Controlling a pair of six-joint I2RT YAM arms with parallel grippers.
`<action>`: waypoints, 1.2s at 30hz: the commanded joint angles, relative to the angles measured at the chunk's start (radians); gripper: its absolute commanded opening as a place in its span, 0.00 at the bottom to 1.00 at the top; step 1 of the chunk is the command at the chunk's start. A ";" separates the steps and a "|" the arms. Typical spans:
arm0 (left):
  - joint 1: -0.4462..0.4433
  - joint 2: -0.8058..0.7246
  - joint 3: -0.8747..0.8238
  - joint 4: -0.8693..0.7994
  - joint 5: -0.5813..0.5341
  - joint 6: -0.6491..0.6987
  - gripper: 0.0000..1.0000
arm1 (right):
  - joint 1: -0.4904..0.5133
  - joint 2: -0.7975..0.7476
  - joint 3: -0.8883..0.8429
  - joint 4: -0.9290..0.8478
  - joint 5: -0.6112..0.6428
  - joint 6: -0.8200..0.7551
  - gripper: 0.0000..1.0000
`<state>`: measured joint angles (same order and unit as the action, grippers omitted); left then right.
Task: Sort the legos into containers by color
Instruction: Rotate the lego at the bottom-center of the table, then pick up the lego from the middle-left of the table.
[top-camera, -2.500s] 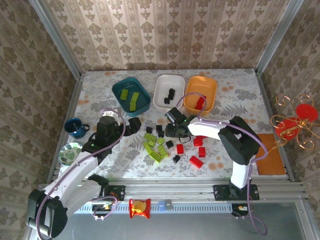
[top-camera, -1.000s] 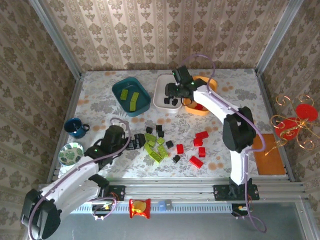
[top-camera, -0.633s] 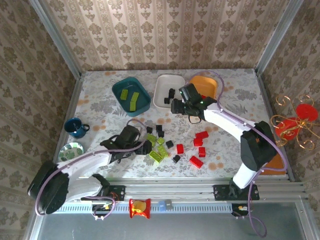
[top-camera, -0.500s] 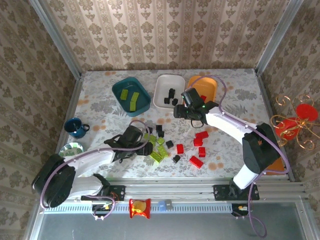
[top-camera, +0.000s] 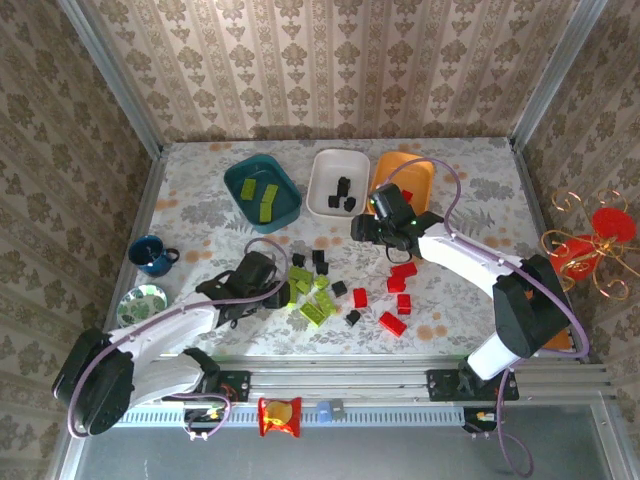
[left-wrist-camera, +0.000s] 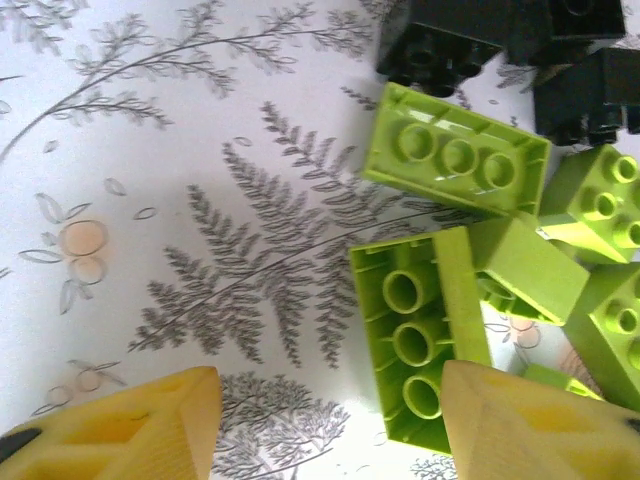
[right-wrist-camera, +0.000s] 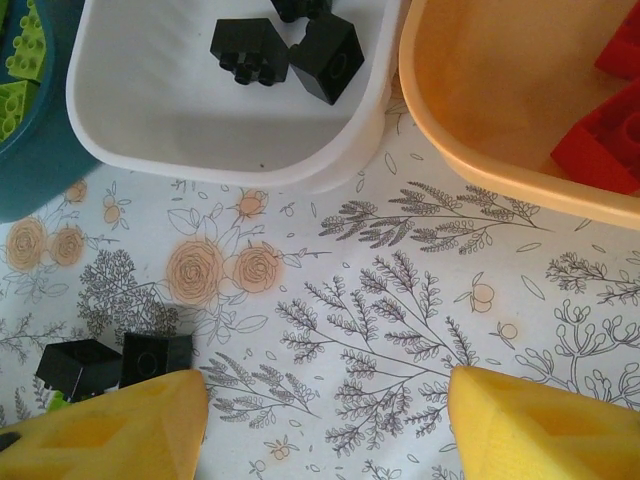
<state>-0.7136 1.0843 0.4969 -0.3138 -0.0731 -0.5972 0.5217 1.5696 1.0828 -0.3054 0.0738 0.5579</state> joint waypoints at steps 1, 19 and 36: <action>0.000 -0.033 -0.009 -0.016 0.043 0.018 0.76 | 0.000 -0.026 -0.010 0.020 0.009 0.021 0.66; -0.045 0.173 -0.005 0.133 0.079 0.024 0.73 | 0.000 -0.068 -0.027 -0.002 0.032 0.020 0.66; -0.012 0.180 0.009 0.110 0.064 0.054 0.42 | 0.000 -0.079 -0.035 -0.014 0.036 0.025 0.67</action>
<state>-0.7296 1.2812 0.4915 -0.1650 -0.0048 -0.5594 0.5217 1.5265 1.0626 -0.2947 0.0753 0.5758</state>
